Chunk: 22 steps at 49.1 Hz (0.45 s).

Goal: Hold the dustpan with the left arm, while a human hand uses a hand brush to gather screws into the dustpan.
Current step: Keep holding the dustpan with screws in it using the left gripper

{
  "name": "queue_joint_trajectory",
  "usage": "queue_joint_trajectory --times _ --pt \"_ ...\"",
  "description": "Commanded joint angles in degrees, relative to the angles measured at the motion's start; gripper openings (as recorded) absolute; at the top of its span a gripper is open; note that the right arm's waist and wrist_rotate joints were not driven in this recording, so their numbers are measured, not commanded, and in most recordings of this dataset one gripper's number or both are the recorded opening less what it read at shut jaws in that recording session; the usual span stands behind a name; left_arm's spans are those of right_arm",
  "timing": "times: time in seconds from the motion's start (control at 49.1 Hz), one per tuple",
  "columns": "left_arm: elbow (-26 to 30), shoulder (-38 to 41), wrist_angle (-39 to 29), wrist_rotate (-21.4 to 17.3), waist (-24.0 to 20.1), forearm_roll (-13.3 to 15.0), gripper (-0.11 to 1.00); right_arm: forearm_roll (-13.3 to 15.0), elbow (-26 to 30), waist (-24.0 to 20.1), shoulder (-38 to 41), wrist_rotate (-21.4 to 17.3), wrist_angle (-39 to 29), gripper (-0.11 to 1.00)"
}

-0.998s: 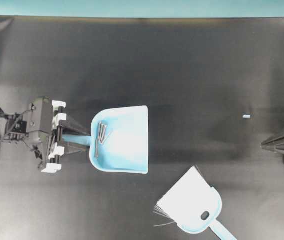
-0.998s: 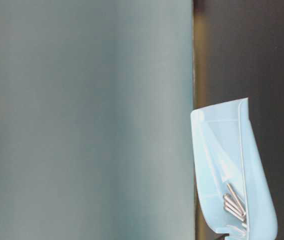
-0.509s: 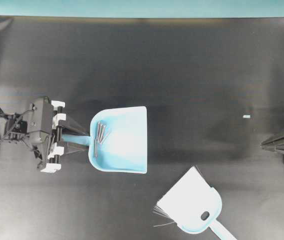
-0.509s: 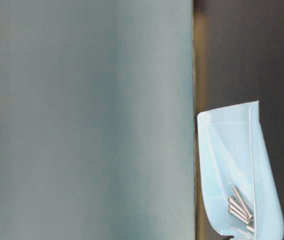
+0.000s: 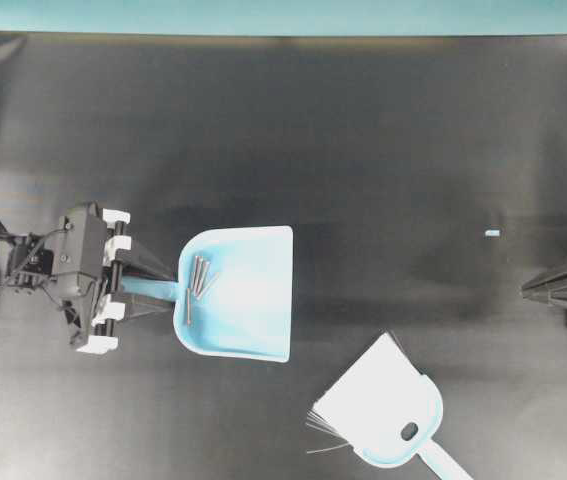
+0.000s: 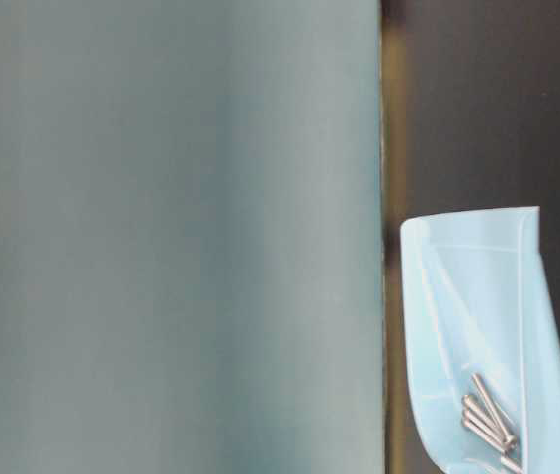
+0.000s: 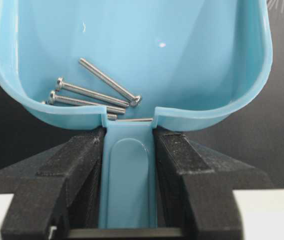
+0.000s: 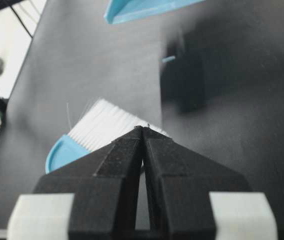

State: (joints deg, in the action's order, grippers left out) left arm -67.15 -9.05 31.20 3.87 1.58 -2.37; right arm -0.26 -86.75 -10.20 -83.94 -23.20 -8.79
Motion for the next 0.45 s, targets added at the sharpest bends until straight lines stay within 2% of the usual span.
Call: queue_joint_trajectory --times 0.0,0.285,0.428 --pt "-0.1 -0.8 0.3 -0.2 0.7 -0.2 0.31 0.0 0.4 0.0 0.3 0.0 0.3 0.00" --pt "-4.2 -4.5 0.5 0.5 1.3 -0.2 0.31 0.0 0.3 0.0 0.3 0.0 0.4 0.00" --pt "-4.5 -6.6 0.5 0.3 1.3 -0.2 0.31 0.0 0.3 0.0 0.3 0.1 0.3 0.00"
